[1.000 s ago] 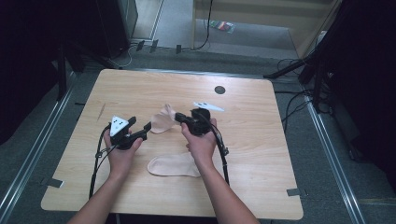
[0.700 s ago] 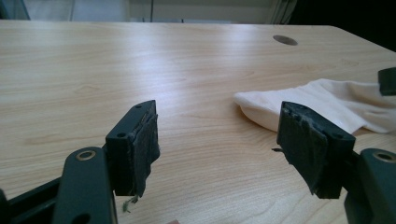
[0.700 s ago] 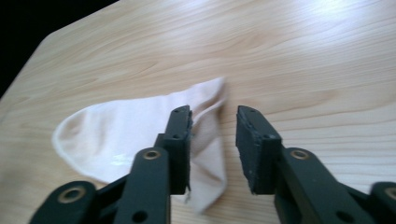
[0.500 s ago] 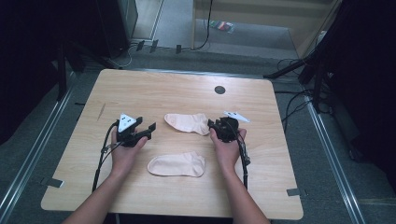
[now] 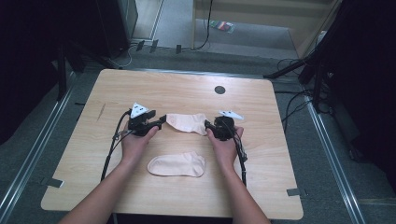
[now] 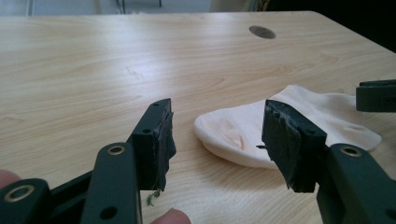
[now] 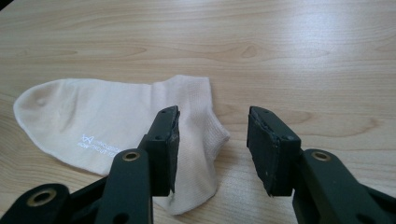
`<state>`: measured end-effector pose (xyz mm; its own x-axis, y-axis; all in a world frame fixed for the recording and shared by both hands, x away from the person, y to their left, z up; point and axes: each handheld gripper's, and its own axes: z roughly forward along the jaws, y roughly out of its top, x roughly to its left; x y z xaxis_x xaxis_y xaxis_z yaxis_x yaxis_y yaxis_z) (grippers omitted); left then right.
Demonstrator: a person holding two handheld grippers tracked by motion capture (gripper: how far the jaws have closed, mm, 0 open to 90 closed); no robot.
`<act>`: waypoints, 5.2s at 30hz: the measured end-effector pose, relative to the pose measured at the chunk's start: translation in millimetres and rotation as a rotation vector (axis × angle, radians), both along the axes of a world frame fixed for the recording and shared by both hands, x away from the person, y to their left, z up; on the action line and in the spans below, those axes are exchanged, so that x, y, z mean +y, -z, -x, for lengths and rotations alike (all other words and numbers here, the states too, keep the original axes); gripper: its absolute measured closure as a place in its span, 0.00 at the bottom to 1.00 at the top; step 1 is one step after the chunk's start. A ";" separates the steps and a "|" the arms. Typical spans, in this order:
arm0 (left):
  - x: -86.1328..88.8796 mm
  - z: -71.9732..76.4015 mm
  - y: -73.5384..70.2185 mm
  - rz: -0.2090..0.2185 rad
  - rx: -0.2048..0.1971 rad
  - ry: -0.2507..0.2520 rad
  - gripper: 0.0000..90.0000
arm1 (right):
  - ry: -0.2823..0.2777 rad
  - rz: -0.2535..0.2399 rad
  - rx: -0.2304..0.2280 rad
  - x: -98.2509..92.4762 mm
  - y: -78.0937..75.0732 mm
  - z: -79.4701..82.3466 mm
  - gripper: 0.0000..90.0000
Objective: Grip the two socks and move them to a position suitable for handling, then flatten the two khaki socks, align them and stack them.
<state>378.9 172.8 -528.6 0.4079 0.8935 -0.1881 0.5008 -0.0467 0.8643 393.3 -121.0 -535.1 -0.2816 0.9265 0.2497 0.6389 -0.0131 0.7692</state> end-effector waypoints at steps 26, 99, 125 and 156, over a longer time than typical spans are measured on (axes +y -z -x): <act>-13.8 -19.0 15.6 -0.149 0.198 0.054 0.91 | -0.042 0.072 0.034 3.7 10.7 -4.2 0.87; 38.0 125.8 -10.8 0.014 0.044 0.174 1.00 | -0.237 -0.014 -0.062 -10.8 -26.2 117.6 0.98; 36.6 144.1 10.2 -0.010 0.074 0.181 1.00 | -0.244 -0.008 -0.053 -9.5 -18.8 137.5 0.98; 31.9 151.3 13.6 -0.098 0.172 0.219 1.00 | -0.264 0.022 0.016 -1.7 0.9 138.5 0.97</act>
<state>227.6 204.6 -542.2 0.5626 0.8051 -0.1880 0.6081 -0.2489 0.7539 254.8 -122.7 -536.0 -0.5106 0.8265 0.2372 0.6304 0.1722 0.7569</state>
